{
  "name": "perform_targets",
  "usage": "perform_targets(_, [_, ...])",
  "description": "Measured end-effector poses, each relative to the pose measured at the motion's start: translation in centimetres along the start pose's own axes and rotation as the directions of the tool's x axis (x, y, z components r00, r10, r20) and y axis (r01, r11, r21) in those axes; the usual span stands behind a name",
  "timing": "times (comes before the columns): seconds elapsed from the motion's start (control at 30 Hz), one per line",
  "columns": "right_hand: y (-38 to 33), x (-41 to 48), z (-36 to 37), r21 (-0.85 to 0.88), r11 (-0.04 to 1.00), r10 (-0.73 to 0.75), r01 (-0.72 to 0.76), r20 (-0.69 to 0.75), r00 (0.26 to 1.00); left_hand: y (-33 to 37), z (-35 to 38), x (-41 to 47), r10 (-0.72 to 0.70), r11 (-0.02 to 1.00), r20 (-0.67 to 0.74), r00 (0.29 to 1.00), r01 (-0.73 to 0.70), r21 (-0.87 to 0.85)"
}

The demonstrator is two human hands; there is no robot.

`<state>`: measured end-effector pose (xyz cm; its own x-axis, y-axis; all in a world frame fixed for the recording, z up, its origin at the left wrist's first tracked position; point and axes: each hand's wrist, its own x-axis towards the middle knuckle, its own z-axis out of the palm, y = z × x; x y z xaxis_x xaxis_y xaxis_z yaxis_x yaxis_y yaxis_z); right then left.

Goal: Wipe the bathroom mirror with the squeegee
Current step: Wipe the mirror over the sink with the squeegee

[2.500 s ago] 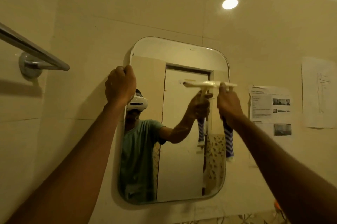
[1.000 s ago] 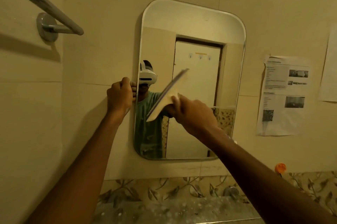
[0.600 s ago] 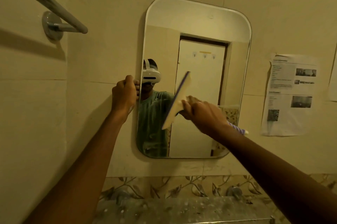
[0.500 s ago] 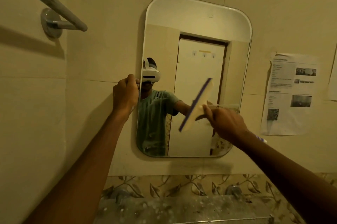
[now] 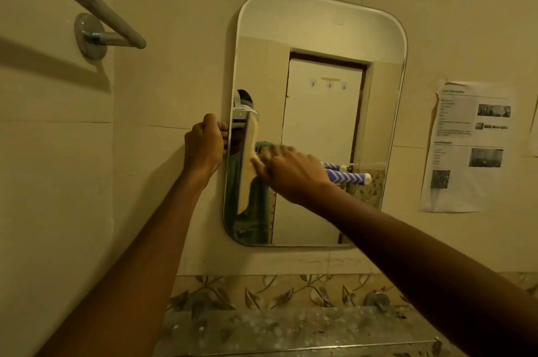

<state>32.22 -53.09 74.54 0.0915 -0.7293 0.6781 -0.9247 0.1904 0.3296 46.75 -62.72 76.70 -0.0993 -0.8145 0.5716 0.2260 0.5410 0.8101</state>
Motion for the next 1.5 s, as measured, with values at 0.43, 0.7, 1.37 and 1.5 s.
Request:
perform_targets(0.43, [6.0, -6.5, -1.6, 0.007, 0.978, 0.209, -0.208, -0.053, 0.977, 0.6, 0.3, -1.0, 0.043, 0.996, -0.006, 0.999, -0.043, 0.081])
perform_targets(0.7, [7.8, -8.1, 0.0, 0.086, 0.962, 0.26, -0.258, -0.011, 0.966, 0.5, 0.5, -0.6, 0.016, 0.996, -0.007, 1.0, -0.015, 0.093])
perform_targets(1.37, [0.6, -6.0, 4.0, 0.123, 0.988, 0.082, -0.09, 0.067, 0.994, 0.5, -0.2, -0.1, -0.03, 0.996, 0.047, 0.998, 0.026, 0.082])
perform_targets(1.5, [6.5, -9.8, 3.5, -0.025, 0.972, 0.234, -0.233, 0.062, 0.97, 0.4, 0.1, -0.3, -0.008, 0.995, 0.038, 0.999, 0.004, 0.102])
